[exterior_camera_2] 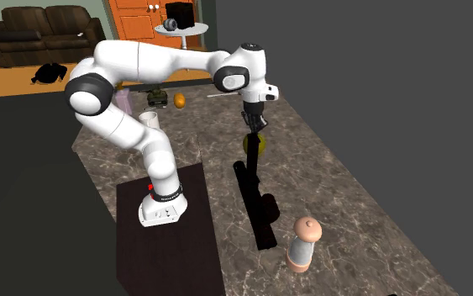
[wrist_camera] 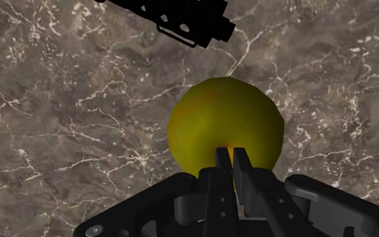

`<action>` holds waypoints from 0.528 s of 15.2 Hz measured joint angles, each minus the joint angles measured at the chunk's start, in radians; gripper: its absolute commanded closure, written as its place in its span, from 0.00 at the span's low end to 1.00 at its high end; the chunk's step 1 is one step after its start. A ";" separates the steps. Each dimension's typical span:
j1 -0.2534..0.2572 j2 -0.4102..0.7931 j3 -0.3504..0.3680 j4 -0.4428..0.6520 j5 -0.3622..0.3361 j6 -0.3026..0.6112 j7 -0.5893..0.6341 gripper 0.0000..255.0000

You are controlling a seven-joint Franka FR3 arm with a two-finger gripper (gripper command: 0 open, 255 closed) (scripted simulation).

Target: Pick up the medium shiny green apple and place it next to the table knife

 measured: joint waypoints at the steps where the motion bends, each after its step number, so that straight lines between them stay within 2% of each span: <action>1: 0.001 0.002 0.002 0.016 0.002 -0.014 0.002 1.00; 8: 0.003 0.005 0.006 0.111 0.005 -0.106 0.003 1.00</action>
